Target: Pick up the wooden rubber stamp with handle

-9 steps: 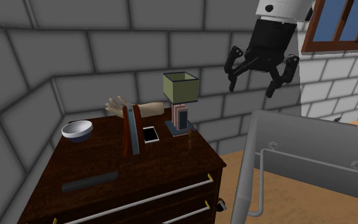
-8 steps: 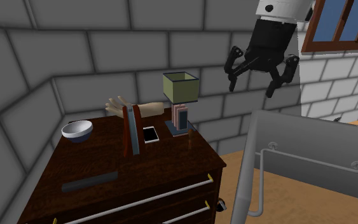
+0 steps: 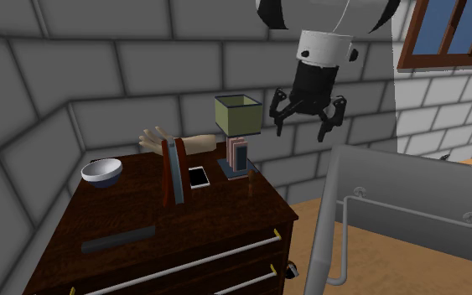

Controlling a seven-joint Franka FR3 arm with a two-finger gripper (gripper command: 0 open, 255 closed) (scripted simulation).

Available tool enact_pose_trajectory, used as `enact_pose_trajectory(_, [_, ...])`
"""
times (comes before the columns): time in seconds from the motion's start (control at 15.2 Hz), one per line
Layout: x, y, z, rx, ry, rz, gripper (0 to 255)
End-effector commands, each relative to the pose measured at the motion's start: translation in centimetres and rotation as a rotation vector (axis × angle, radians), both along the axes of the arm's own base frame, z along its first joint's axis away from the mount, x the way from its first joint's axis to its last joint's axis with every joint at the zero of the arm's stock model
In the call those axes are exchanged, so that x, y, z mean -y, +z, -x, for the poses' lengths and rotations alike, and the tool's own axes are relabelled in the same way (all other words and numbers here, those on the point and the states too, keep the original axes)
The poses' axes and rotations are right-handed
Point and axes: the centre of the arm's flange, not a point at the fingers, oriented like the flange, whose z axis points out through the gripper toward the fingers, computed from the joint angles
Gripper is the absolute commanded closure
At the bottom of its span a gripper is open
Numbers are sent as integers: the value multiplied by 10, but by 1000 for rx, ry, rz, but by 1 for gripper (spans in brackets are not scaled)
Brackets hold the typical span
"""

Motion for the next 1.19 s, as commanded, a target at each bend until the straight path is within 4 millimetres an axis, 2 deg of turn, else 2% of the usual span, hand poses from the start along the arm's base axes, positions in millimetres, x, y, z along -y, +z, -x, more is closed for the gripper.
enact_pose_trajectory(0.0, [-12, -15, -19, 1, -8, 9, 0])
enact_pose_trajectory(1.12, [-113, -157, -169, -7, -73, 87, 0])
